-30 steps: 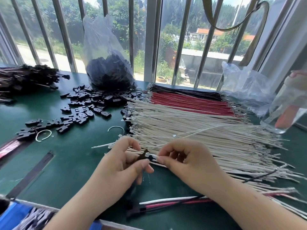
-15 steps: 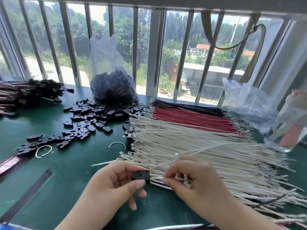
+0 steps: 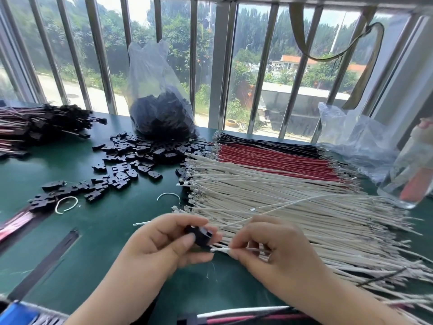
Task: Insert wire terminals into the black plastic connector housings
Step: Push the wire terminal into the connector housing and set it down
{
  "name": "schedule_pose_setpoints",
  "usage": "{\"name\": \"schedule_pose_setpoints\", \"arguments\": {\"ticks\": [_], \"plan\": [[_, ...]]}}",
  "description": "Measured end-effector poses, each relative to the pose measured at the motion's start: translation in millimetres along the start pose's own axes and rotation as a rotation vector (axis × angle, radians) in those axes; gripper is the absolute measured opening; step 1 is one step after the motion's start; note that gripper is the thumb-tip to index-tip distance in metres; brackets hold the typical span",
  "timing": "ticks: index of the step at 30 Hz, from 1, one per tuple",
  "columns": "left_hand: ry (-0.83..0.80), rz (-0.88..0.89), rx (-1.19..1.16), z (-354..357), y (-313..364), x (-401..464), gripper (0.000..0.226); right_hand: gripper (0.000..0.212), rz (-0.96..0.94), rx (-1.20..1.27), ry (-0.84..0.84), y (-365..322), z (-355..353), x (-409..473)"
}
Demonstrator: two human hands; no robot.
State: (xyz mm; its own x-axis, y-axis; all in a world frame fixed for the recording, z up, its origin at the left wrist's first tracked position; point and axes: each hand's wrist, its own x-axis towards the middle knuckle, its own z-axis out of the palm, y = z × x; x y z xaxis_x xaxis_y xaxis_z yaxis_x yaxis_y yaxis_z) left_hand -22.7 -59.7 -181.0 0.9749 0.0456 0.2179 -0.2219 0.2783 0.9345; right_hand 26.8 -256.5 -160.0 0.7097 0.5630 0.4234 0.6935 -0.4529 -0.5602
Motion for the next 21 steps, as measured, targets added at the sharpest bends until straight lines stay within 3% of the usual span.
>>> {"name": "schedule_pose_setpoints", "arguments": {"ticks": [3, 6, 11, 15, 18, 21], "plan": [[0.018, 0.011, -0.020, -2.3, -1.4, 0.7, 0.032, 0.010, 0.002, -0.022, 0.021, -0.3, -3.4, 0.3], [-0.047, -0.040, 0.151, -2.0, -7.8, 1.8, 0.049, 0.017, 0.015, -0.035, 0.052, 0.3, -6.0, 0.7], [-0.056, -0.100, 0.287, 0.9, -7.1, 2.4, 0.020, 0.024, 0.006, -0.076, 0.057, 1.5, -7.2, 1.0], [-0.027, -0.130, 0.190, 1.3, -8.3, 2.5, 0.029, 0.026, 0.024, -0.049, 0.028, 1.7, -6.8, 1.5], [-0.134, -0.170, 0.187, 0.4, -4.0, 1.9, 0.019, 0.023, 0.031, -0.054, -0.019, 2.4, -5.3, 1.8], [-0.177, -0.197, 0.238, -3.9, -5.4, 0.1, 0.032, 0.020, 0.044, -0.056, -0.045, 3.5, -5.4, 1.7]]}}
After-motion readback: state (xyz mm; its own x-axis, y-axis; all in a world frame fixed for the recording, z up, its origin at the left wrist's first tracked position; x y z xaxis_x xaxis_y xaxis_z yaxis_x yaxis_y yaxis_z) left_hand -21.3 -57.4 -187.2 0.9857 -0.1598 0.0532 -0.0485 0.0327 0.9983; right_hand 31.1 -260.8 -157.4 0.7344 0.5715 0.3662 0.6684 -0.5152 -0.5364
